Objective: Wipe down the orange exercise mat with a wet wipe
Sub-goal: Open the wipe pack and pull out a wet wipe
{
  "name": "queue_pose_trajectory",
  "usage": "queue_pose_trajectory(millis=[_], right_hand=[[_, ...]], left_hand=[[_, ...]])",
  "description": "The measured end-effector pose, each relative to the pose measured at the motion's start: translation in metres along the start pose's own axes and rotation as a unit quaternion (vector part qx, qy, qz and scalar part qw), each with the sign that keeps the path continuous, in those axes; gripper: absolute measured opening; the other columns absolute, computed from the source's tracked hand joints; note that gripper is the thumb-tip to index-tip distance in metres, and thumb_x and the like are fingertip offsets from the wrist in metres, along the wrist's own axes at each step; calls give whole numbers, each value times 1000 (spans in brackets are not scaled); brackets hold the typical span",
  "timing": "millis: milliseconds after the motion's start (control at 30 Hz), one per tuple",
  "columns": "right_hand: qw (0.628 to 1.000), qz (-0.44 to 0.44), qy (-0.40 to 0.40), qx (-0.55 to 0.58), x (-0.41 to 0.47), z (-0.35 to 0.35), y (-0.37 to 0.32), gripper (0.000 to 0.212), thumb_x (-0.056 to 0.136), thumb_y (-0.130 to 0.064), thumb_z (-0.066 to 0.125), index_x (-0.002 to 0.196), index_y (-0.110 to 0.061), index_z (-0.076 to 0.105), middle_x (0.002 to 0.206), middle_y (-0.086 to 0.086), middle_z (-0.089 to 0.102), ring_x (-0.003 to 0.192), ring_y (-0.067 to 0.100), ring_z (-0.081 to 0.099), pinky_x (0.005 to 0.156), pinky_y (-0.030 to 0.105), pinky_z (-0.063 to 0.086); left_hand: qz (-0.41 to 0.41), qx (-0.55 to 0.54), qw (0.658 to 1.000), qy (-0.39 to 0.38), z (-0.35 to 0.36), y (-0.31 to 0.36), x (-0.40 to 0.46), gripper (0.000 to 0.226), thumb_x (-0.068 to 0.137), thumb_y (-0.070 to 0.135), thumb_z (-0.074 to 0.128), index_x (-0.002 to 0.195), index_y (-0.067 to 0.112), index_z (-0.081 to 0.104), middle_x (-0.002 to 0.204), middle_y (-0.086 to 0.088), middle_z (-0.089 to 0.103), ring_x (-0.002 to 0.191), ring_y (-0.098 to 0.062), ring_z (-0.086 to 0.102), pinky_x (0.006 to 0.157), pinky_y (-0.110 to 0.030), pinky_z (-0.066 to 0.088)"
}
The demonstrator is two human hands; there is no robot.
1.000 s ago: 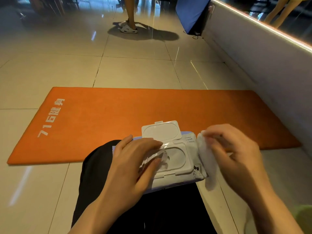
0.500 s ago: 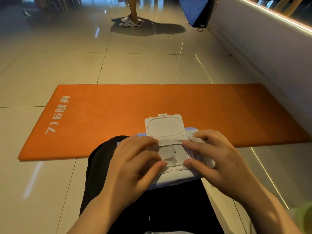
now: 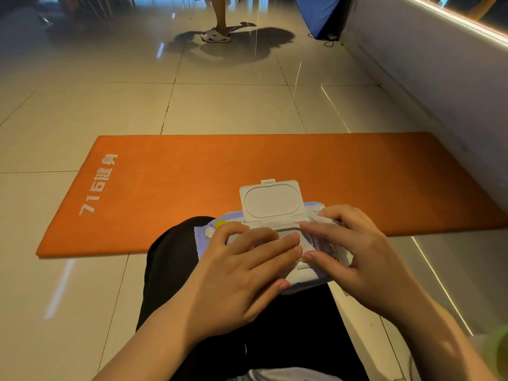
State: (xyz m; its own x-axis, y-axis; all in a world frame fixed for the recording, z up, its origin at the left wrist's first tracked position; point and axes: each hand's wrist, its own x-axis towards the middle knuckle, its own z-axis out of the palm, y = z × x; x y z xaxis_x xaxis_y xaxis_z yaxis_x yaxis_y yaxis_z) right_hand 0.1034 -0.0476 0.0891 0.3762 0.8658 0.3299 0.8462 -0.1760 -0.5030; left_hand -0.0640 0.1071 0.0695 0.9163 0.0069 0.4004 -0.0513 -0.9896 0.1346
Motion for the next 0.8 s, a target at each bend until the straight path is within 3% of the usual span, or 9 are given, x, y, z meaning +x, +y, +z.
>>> queue_pose_trajectory(millis=[67,167,267,333,400,433,500,667,800], right_hand=[[1000,3,0,-2,-1,0,-1,44,85,-50,54,119,-26,69,109,-16,50,101,-1,44,79,15,38],[1000,6,-1,-5,-2,-1,-5,45,84,-50,54,118,-25,69,109,-13,52,100,1,44,79,15,37],[1000,9,0,-6,-2,-1,-6,46,83,-51,54,117,-25,70,108,-14,51,99,-2,43,78,15,37],[1000,17,1,1,-3,-2,-6,46,83,-52,54,117,-26,69,108,-17,50,102,-1,44,78,16,37],[1000,15,9,-1,-4,-2,-7,43,83,-51,55,115,-25,69,107,-15,53,101,0,45,78,18,41],[1000,10,20,-4,-5,-3,-8,42,82,-49,57,113,-24,69,107,-12,56,100,2,47,78,20,43],[998,15,50,22,-9,-4,-9,41,81,-46,61,111,-20,70,105,-10,58,100,5,52,79,19,45],[979,74,152,111,-20,-15,-9,39,83,-50,58,113,-26,66,113,-15,58,109,-3,53,84,7,41],[994,18,100,51,-25,-13,-11,40,91,-47,55,120,-22,65,118,-10,57,117,4,50,84,9,47]], left_hand=[[-7,-19,1000,16,-1,2,-1,42,103,42,38,132,23,63,142,13,55,125,-12,50,103,-34,27],[-50,-115,986,110,-6,4,4,40,104,37,39,127,18,67,136,10,59,130,-15,47,105,-34,33],[-173,-141,958,178,-9,-10,23,40,99,35,46,128,12,63,135,-2,59,132,-21,42,112,-29,28],[-283,-179,934,127,-13,-20,37,51,93,45,45,137,21,55,139,1,54,134,-13,39,111,-23,28],[-335,-251,901,116,-11,-26,41,52,88,49,46,136,30,55,125,20,58,115,10,48,88,-7,39],[-328,-274,894,136,-13,-26,40,49,87,49,48,133,34,56,117,30,58,107,16,50,76,-4,40],[-273,-271,908,167,-24,-17,32,38,88,50,53,125,45,56,110,37,59,105,14,53,73,-7,39],[-51,-113,986,111,-17,3,-5,36,95,48,56,121,26,67,123,11,66,115,-10,60,94,-35,46],[-28,-43,996,70,16,0,-31,53,91,53,62,137,27,52,149,6,47,140,-17,42,113,-50,30]])
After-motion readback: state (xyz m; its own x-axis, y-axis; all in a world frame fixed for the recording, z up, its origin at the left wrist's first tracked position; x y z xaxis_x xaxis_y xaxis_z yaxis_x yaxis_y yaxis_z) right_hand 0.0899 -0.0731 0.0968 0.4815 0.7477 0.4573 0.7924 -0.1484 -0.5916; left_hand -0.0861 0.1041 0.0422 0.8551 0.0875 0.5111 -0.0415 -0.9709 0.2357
